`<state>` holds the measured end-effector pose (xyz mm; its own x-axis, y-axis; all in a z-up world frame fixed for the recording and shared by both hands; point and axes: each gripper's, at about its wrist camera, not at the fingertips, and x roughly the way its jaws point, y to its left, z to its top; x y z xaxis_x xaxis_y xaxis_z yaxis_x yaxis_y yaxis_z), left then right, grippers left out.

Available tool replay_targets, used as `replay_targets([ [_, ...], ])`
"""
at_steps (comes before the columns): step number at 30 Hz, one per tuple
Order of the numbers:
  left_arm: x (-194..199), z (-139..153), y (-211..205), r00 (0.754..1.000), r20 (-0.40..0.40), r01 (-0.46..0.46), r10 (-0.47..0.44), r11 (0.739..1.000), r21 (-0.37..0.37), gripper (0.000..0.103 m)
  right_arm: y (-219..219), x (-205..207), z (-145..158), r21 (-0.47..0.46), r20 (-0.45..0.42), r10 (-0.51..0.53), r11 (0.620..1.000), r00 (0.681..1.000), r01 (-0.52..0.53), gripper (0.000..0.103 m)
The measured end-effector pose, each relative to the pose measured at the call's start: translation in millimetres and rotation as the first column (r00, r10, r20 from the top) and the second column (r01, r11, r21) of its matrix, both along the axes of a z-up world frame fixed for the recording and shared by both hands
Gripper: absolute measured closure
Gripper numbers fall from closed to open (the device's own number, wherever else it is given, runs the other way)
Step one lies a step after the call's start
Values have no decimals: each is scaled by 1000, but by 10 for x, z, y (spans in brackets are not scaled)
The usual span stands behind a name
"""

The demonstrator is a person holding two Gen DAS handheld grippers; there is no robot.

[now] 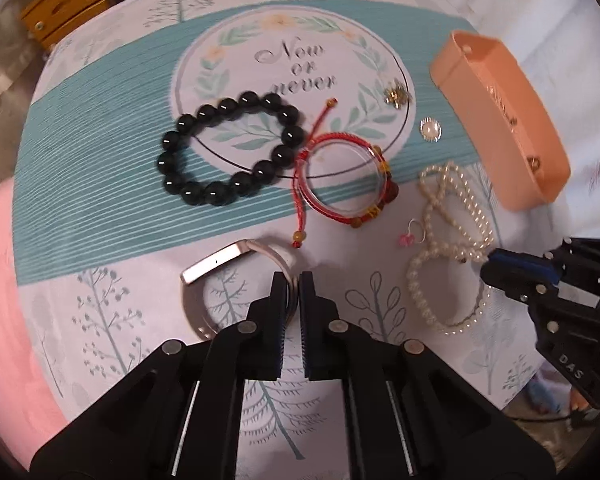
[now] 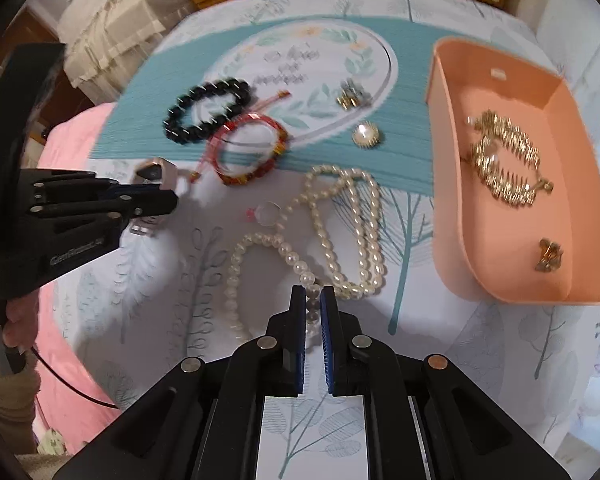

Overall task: Organize jewelry
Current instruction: 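Carry the watch with left tool while right tool carries the necklace to the box, then open left tool to drop the watch while right tool drops the necklace in the box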

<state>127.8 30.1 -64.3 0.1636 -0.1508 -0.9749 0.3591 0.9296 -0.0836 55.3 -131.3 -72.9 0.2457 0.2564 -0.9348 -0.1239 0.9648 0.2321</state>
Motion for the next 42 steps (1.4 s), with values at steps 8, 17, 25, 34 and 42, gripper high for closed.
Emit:
replay_targets([
  [8, -92, 456, -29, 997, 66, -27, 32, 997, -71, 99, -237, -93, 580, 52, 144, -74, 996, 987, 67, 96],
  [17, -60, 980, -697, 989, 149, 31, -8, 988, -153, 99, -945, -255, 1270, 99, 294, -213, 976, 932, 192, 96],
  [25, 50, 1139, -1565, 978, 201, 85, -51, 983, -164, 99, -1537, -228, 1378, 151, 324, -298, 953, 898, 262, 96],
  [34, 146, 1053, -2173, 973, 222, 99, -68, 987, -129, 99, -1679, 26, 825, 214, 230, -282, 948, 931, 234, 96],
  [42, 219, 849, -2458, 972, 214, 115, -95, 990, -82, 99, -1787, 131, 189, 197, 114, -288, 945, 951, 262, 96],
])
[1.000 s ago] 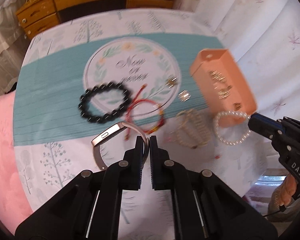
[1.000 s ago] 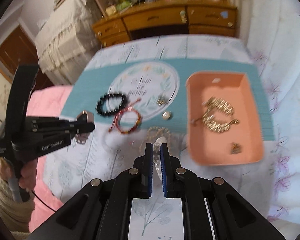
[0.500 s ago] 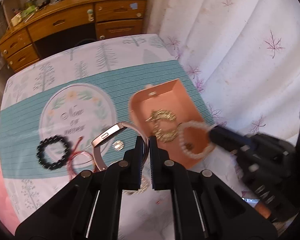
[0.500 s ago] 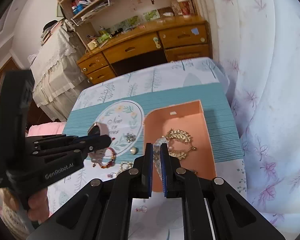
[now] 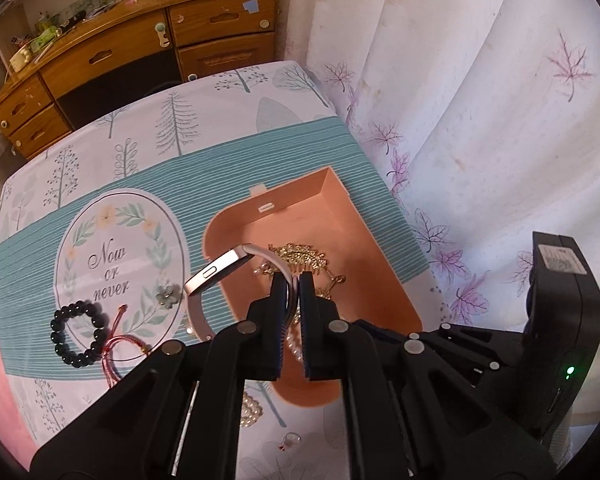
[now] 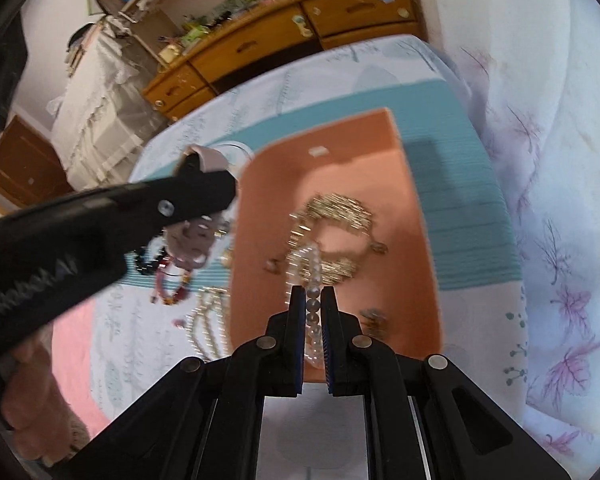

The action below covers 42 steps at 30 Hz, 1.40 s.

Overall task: Organize jewelry
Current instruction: 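Open left tool to drop the watch while right tool drops the necklace in the box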

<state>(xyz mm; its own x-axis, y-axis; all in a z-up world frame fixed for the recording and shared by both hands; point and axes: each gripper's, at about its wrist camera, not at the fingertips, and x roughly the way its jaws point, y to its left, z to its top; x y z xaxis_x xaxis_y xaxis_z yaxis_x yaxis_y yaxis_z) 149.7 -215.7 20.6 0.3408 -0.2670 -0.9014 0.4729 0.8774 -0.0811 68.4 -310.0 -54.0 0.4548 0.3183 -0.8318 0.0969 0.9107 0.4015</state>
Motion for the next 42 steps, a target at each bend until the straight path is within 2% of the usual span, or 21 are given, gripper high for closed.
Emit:
replay_targets([
  [3, 15, -68, -109, 1000, -2, 8, -8, 1000, 8, 99, -105, -41, -52, -20, 9, -25, 999, 1000, 25, 92],
  [5, 26, -117, -164, 1000, -3, 13, -13, 1000, 12, 99, -167, -93, -33, -24, 29, -38, 999, 999, 39, 78],
  [6, 30, -146, -202, 1000, -5, 16, -16, 1000, 16, 99, -208, -132, -13, -25, 51, -53, 998, 997, 54, 65],
  [7, 33, -169, -228, 1000, -7, 19, -19, 1000, 17, 99, -243, -154, 2, -27, 64, -64, 997, 996, 66, 58],
  [11, 39, -296, -348, 999, -21, 33, -32, 999, 29, 99, -396, -291, 107, -20, 112, -95, 995, 989, 98, 58],
  [16, 92, -474, -434, 998, -49, 28, -26, 999, 41, 99, -486, -394, 118, -2, 121, -118, 993, 986, 119, 58],
  [21, 164, -577, -505, 999, -39, 15, -14, 999, 44, 98, -483, -445, 136, -9, 120, -120, 992, 986, 122, 58],
  [31, 436, -606, -497, 999, -49, -20, 19, 1000, -18, 97, -408, -504, 124, -5, 117, -110, 994, 987, 112, 58],
  [33, 446, -590, -473, 999, -52, -11, 10, 1000, -20, 92, -395, -511, 118, -6, 116, -108, 994, 987, 110, 58],
  [35, 454, -562, -430, 998, -63, -3, 1, 999, -33, 71, -384, -524, 119, -3, 114, -106, 994, 988, 107, 58],
  [37, 460, -512, -360, 998, -63, -10, 6, 999, -54, 58, -370, -524, 117, -3, 112, -105, 994, 988, 106, 58],
  [42, 402, -367, -185, 998, -54, -16, 12, 997, -72, 57, -311, -528, 130, -7, 114, -95, 995, 989, 96, 58],
])
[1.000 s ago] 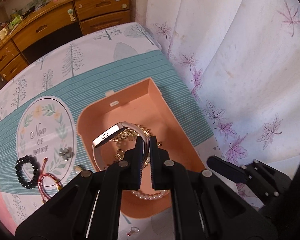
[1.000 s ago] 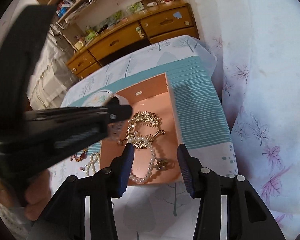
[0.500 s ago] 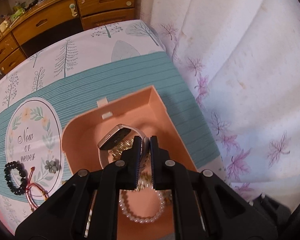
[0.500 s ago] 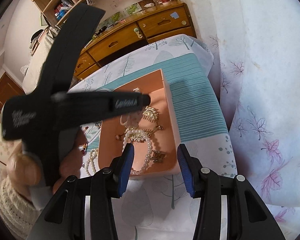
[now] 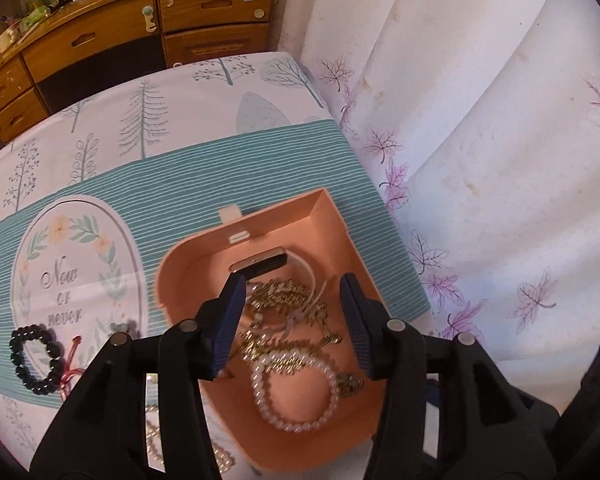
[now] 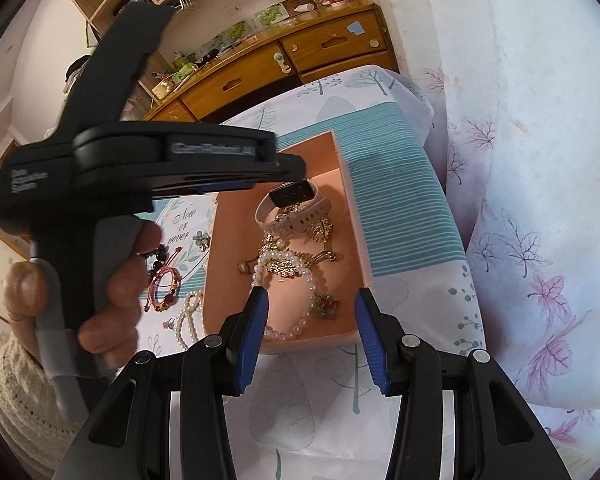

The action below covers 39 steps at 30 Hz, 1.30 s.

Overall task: Organize jewelry
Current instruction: 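Open left tool to drop the watch while right tool drops the necklace in the box, then move right tool to the red string bracelet while left tool moves to the black bead bracelet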

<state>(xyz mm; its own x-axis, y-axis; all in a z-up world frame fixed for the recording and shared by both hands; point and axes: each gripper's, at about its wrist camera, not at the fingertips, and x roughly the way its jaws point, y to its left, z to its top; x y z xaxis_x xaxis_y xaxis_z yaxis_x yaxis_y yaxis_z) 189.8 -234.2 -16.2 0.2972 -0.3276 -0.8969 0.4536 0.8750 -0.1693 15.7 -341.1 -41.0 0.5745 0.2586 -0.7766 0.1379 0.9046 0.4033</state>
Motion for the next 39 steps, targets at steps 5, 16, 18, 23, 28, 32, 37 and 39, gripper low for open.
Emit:
replay_targets([
  [5, -174, 118, 192, 1000, 18, 6, -6, 1000, -2, 57, 100, 4, 31, -10, 1, 21, 1000, 1000, -21, 58],
  [16, -669, 315, 806, 996, 79, -28, 30, 999, -22, 57, 408, -33, 93, -41, -8, 66, 997, 998, -66, 58],
  [18, -798, 343, 964, 995, 91, -44, 47, 998, -37, 57, 485, -56, 95, -44, -10, 75, 996, 997, -75, 58],
  [23, -1093, 330, 1336, 989, 113, -86, 92, 995, -53, 57, 699, -120, 64, -53, -20, 101, 993, 995, -102, 58],
  [28, -1286, 297, 1734, 981, 118, -146, 152, 988, -59, 57, 892, -150, 64, -59, -30, 130, 990, 991, -132, 58],
  [32, -1373, 293, 2148, 963, 135, -229, 233, 972, -47, 57, 1028, -156, 82, -66, -31, 153, 986, 988, -155, 58],
  [37, -1392, 273, 2550, 941, 137, -307, 310, 951, -41, 57, 1244, -129, 97, -70, -40, 201, 976, 979, -204, 58],
  [39, -1396, 266, 2679, 931, 153, -334, 333, 943, -20, 57, 1337, -112, 112, -75, -42, 221, 972, 974, -224, 58],
])
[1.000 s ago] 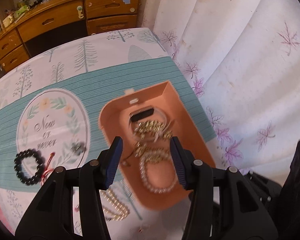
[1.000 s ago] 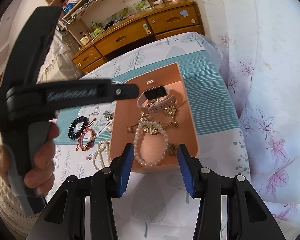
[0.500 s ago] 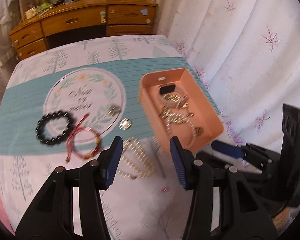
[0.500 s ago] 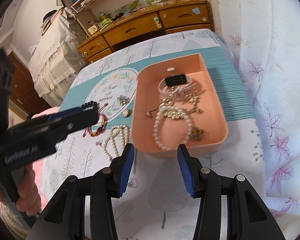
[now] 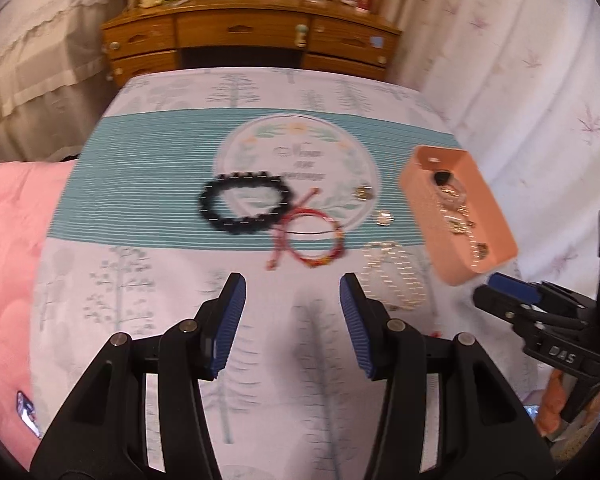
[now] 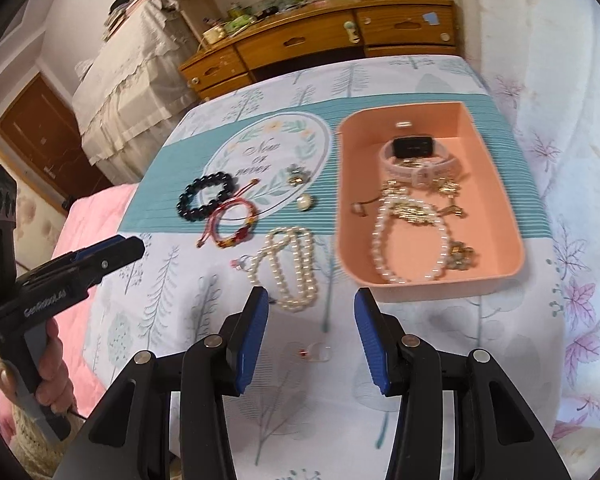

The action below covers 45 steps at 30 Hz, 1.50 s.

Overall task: Organize jewelry
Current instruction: 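Move right tool to the red string bracelet while left tool moves to the black bead bracelet, then grasp the red string bracelet with right tool while left tool grasps the black bead bracelet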

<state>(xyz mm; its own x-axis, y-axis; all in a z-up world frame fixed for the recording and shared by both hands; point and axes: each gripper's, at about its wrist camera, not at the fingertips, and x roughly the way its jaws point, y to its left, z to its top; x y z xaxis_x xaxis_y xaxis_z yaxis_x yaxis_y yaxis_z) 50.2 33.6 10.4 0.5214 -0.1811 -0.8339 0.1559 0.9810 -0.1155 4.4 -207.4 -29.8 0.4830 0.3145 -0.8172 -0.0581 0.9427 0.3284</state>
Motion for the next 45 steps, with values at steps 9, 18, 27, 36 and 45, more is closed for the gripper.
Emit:
replay_targets([
  [9, 133, -125, 222, 1000, -14, -1, 2, 996, 90, 57, 428, 255, 63, 2, -34, 97, 995, 995, -97, 58],
  [18, 472, -370, 62, 985, -45, 174, -169, 947, 270, 57, 803, 955, -158, 54, -189, 97, 995, 977, -89, 66],
  [27, 701, -480, 24, 972, -73, 236, -225, 930, 281, 57, 981, 1450, -536, 39, -292, 34, 999, 956, -24, 67],
  [36, 742, -493, 37, 966, -79, 257, -245, 930, 263, 57, 1213, 1598, -602, -121, -270, 40, 990, 962, -75, 92],
  [45, 818, -566, -27, 951, -102, 309, -292, 907, 287, 57, 964, 1545, -588, -102, -264, 6, 994, 965, -34, 94],
])
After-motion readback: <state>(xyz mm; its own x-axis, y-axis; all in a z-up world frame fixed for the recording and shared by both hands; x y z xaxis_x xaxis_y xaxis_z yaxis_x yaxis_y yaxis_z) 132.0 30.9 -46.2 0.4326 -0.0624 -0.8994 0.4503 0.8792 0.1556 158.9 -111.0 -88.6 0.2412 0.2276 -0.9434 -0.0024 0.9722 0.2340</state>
